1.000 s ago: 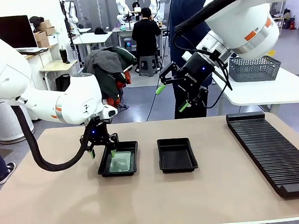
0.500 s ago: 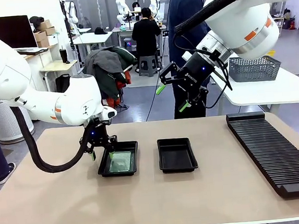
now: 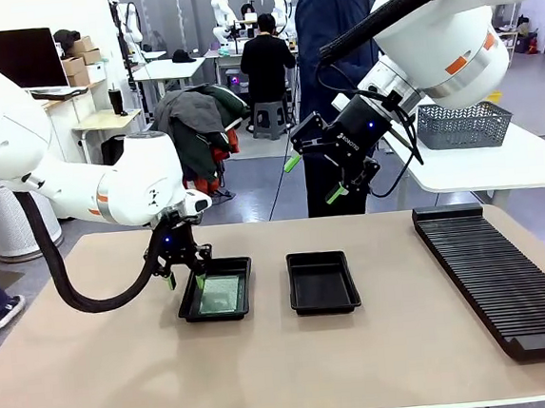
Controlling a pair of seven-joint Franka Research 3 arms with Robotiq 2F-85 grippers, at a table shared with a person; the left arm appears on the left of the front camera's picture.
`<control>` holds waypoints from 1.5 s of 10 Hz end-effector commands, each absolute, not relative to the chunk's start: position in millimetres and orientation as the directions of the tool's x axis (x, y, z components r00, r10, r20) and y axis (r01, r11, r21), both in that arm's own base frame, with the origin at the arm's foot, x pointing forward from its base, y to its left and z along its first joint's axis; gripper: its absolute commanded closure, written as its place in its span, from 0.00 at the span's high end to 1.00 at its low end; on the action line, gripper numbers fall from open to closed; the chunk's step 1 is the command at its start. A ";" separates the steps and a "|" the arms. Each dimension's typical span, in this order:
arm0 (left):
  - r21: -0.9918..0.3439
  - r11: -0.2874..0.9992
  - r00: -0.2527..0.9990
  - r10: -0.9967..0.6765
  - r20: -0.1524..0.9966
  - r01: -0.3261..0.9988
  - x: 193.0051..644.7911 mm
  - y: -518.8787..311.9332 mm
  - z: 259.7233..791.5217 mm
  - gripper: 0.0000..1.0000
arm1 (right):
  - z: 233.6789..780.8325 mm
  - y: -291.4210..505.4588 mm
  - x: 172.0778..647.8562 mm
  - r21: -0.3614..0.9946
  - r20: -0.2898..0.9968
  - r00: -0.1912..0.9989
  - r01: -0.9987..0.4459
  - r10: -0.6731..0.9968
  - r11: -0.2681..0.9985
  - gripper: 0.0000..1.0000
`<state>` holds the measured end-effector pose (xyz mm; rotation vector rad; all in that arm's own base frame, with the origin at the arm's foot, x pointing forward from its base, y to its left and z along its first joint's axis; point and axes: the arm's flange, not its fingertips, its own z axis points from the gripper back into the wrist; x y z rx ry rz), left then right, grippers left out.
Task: Inspect and transfer BCBs to ESD trays.
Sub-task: Pick up the ESD tray and place it on the left side of the table.
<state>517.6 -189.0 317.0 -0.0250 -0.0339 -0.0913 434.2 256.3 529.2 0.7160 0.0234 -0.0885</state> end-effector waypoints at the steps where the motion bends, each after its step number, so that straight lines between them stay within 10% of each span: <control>1: -0.037 0.996 0.995 -0.084 0.045 0.085 512.2 -187.5 313.6 0.58 | 529.4 258.1 437.3 0.647 -0.046 0.995 0.093 -0.083 0.756 1.00; 10: -0.040 0.996 0.996 -0.080 0.023 0.081 513.1 -190.6 308.0 0.00 | 529.4 258.1 437.3 0.647 -0.046 0.995 0.093 -0.083 0.756 1.00; 15: -0.045 0.996 0.997 -0.076 0.016 0.077 513.3 -189.2 306.9 0.00 | 529.4 258.1 437.3 0.647 -0.046 0.995 0.093 -0.083 0.756 1.00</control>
